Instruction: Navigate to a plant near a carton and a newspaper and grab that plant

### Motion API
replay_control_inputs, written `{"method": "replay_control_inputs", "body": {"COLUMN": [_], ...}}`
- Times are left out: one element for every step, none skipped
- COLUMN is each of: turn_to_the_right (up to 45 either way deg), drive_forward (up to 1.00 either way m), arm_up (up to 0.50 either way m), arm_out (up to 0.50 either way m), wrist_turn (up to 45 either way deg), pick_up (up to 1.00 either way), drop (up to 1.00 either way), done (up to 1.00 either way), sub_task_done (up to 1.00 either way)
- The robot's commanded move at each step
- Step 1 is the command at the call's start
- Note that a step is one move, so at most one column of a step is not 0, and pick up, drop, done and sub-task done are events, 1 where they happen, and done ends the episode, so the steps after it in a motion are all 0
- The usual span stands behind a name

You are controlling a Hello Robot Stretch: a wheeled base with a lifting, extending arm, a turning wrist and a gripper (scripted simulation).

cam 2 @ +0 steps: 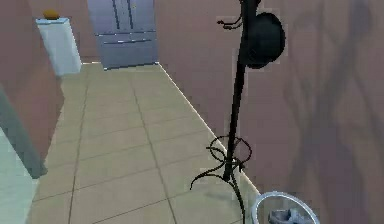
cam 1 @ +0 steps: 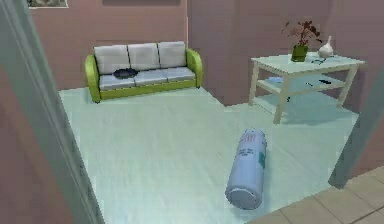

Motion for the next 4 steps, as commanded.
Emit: {"method": "replay_control_inputs", "body": {"turn_to_the_right": [21.0, 3.0, 0.0, -30.0], "drive_forward": [0.00, 0.00, 0.50, 0.00], "arm_up": [0.00, 0.00, 0.00, 0.00], "arm_out": [0.00, 0.00, 0.00, 0.00], "wrist_turn": [0.0, 0.0, 0.0, 0.0], "pick_up": [0.00, 0.00, 0.00, 0.00], "drop": [0.00, 0.00, 0.00, 0.00], "done": [0.00, 0.00, 0.00, 0.00], "sub_task_done": [0.00, 0.00, 0.00, 0.00]}}
